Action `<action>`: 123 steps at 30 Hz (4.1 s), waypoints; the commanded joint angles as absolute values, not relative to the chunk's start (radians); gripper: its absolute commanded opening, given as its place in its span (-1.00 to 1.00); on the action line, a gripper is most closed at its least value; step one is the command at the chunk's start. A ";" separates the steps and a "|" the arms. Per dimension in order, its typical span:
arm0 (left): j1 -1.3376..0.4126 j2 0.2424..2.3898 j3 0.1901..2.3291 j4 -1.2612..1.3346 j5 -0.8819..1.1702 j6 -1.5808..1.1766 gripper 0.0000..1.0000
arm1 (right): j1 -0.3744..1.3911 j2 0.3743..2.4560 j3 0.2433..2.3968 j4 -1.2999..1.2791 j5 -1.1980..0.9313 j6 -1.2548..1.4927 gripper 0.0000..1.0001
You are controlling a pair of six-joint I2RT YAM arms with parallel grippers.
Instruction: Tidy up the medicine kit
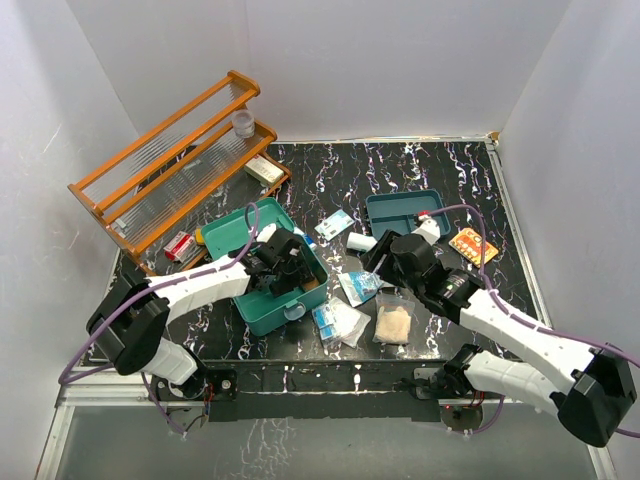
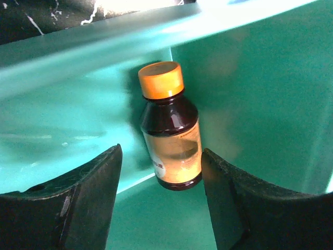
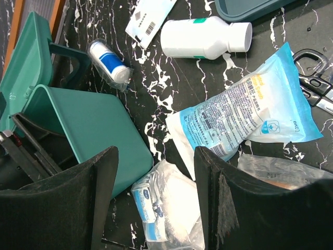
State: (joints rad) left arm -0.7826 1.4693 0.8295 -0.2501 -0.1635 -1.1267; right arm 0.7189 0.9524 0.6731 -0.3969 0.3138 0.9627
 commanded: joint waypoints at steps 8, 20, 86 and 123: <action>-0.788 1.426 0.873 -0.276 -0.184 -1.030 0.14 | 0.717 1.060 0.734 -0.371 0.344 0.976 0.15; -0.788 1.323 0.866 -0.325 -0.181 -0.891 0.18 | 0.717 1.101 0.762 -0.436 0.440 1.052 0.15; -0.788 1.216 1.153 -0.525 -0.215 -0.510 0.33 | 0.665 1.195 0.840 -0.273 0.535 0.675 0.07; -0.797 2.131 1.797 -0.382 0.340 0.303 0.77 | 0.075 1.147 0.848 -0.288 0.295 0.599 0.09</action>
